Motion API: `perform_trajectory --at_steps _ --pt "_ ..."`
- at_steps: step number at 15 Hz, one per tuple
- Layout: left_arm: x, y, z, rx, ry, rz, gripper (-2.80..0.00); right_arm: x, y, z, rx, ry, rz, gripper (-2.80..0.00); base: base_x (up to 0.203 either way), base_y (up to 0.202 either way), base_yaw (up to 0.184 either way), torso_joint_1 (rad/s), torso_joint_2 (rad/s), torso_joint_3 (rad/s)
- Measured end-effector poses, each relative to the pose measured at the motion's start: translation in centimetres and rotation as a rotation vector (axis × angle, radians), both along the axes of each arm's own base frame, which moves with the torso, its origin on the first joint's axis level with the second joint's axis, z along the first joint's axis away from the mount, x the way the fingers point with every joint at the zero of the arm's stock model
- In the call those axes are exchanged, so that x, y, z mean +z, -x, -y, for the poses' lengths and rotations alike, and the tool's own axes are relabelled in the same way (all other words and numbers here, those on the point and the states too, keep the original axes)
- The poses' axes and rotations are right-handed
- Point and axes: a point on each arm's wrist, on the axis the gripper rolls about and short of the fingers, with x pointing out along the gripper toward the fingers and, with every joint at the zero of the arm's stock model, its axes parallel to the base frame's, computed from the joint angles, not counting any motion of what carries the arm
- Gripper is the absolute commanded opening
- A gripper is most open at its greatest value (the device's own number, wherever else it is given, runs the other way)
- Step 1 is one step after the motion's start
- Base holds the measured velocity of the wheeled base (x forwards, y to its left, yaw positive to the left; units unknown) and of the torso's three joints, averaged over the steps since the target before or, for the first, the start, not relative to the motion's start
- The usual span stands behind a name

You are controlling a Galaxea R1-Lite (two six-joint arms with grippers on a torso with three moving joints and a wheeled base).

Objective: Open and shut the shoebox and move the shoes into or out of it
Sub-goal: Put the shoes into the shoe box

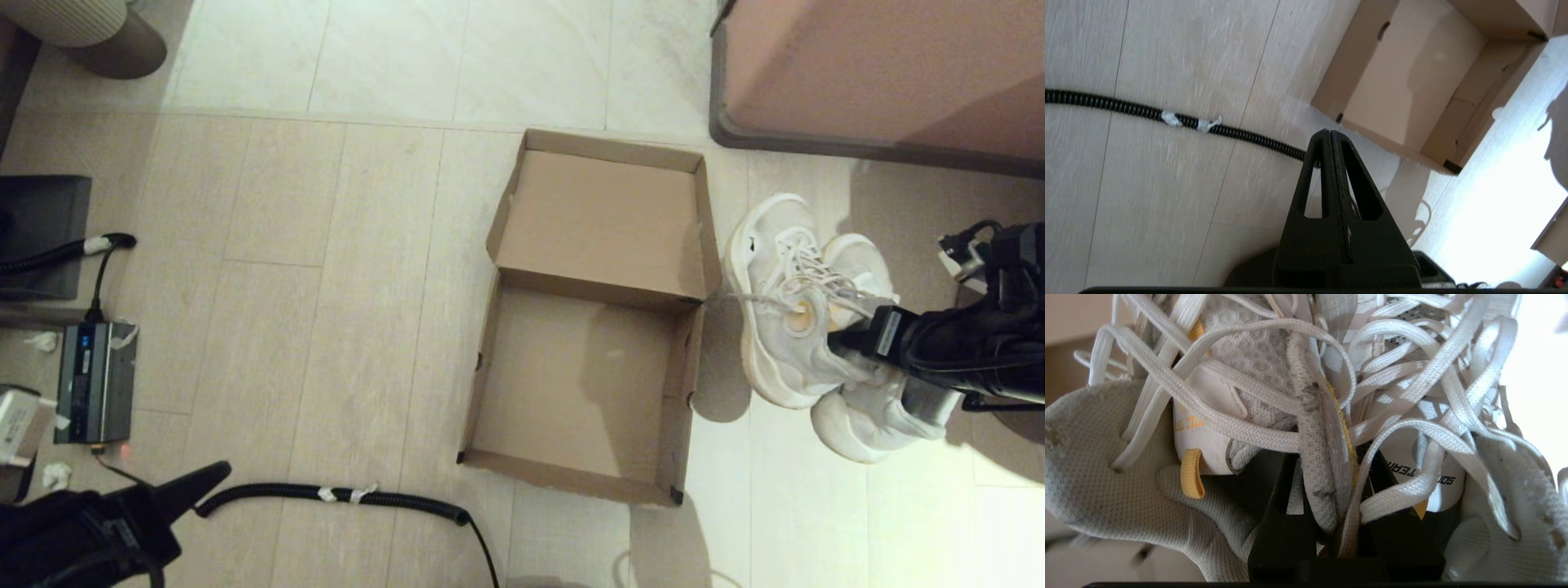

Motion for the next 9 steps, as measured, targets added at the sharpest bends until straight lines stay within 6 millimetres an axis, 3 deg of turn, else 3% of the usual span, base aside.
perform_trajectory --at_steps 4,9 --pt "1.1 -2.3 0.1 0.003 -0.001 -0.002 -2.80 1.6 2.6 -6.0 0.102 -0.028 0.043 -2.80 0.000 0.000 0.000 0.000 0.00 0.000" --pt "1.5 -5.5 0.2 0.006 -0.006 -0.025 -2.80 1.3 5.0 -12.0 0.224 -0.042 0.036 -2.80 0.000 0.000 0.000 0.000 0.00 0.000"
